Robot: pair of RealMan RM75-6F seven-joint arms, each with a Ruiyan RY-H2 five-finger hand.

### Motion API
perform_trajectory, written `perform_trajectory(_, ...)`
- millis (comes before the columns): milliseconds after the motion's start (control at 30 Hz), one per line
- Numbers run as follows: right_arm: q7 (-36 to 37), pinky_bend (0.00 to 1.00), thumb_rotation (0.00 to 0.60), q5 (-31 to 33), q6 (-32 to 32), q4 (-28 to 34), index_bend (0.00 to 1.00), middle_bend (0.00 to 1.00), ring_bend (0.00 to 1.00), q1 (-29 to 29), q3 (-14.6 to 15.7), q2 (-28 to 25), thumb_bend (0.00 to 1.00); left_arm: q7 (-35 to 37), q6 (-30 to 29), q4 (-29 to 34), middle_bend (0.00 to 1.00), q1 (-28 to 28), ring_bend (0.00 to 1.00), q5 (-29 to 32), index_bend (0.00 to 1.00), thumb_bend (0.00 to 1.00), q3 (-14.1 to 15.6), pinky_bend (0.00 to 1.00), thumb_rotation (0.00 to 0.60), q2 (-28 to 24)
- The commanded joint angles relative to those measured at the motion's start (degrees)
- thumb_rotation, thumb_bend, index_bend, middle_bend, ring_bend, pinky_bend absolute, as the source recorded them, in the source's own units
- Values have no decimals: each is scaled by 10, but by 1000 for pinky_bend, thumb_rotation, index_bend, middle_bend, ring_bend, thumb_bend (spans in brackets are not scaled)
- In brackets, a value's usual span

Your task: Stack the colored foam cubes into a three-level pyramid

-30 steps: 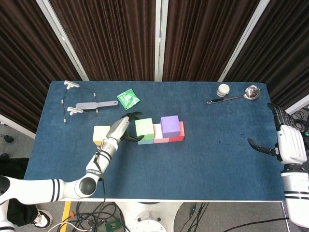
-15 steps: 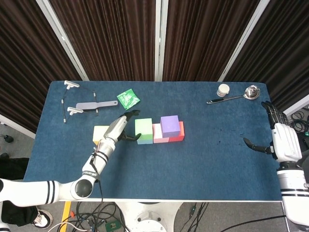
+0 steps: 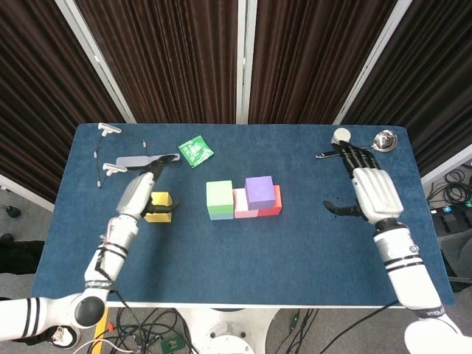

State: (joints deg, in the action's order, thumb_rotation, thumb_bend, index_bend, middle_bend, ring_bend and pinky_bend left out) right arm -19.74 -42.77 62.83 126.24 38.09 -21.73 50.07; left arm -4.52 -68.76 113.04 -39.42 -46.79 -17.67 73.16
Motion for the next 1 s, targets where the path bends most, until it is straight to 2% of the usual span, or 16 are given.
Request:
perform_trajectory(33, -62, 0, 600, 87, -91, -40, 0, 16, 0, 101, -10, 26, 16, 57, -102, -37, 29, 97, 0, -103, 77, 228, 44, 0, 600, -40)
perform_trajectory(133, -93, 0, 600, 135, -133, -79, 0, 19, 0, 163, 2, 54, 0, 81, -136, -86, 29, 137, 0, -124, 78, 183, 60, 0, 600, -43)
perform_trajectory(300, -130, 0, 600, 196, -181, -152, 0, 20, 0, 257, 26, 112, 0, 107, -150, -147, 30, 185, 0, -148, 78, 172, 92, 0, 600, -39)
perform_trajectory(500, -155, 0, 600, 237, -198, -251, 0, 16, 0, 344, 52, 200, 0, 126, -163, -205, 29, 221, 0, -175, 77, 172, 111, 0, 600, -1)
perform_trajectory(767, -160, 0, 600, 271, -209, -344, 0, 46, 0, 413, 78, 297, 0, 158, -187, -221, 30, 263, 0, -234, 77, 173, 132, 0, 600, 12)
perform_trajectory(1000, -161, 0, 600, 284, -181, -364, 0, 141, 0, 436, 90, 329, 6, 171, -174, -229, 30, 275, 0, -257, 77, 173, 134, 0, 600, 14)
